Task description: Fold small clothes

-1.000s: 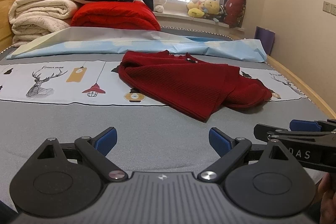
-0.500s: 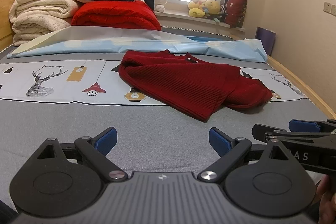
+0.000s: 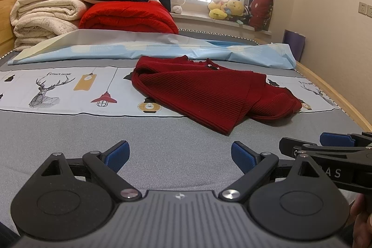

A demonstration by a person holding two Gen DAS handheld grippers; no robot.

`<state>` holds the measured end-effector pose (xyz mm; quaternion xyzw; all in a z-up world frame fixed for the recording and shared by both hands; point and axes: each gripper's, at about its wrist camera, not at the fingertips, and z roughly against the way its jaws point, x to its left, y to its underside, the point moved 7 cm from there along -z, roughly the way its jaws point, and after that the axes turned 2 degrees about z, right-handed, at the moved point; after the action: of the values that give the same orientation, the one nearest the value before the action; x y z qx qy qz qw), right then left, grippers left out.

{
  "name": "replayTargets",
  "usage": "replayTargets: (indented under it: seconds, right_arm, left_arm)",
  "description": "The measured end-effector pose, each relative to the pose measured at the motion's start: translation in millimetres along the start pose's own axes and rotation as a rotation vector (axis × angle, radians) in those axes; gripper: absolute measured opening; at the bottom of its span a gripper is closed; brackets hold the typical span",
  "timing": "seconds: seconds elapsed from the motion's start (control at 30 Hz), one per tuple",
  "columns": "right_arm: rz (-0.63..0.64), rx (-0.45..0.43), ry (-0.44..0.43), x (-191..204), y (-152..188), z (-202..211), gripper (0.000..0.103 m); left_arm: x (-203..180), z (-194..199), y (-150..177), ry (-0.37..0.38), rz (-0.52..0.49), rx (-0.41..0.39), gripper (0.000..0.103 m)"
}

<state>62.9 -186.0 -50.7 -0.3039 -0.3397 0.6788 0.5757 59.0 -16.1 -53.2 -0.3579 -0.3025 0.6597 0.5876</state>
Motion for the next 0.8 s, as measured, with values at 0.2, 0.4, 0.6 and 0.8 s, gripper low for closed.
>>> replayTargets:
  seconds: [0.2,0.4,0.6,0.8]
  right_arm:
    - [0.000,0.000,0.000,0,0,0,0.076]
    - [-0.001,0.001,-0.002,1,0,0,0.076]
    - [-0.007,0.000,-0.006,-3,-2,-3,0.076]
    - [-0.068,-0.112,0.002,-26,-39,2,0.075]
  left_arm:
    - [0,0,0,-0.001,-0.002,-0.003,0.096]
    - [-1,2,1,-0.006,-0.011,-0.017,0.096]
    - [-2,3,0,-0.014,-0.028,-0.033,0.084]
    - [4,-1,-6,-0.031,-0.052,-0.041,0.059]
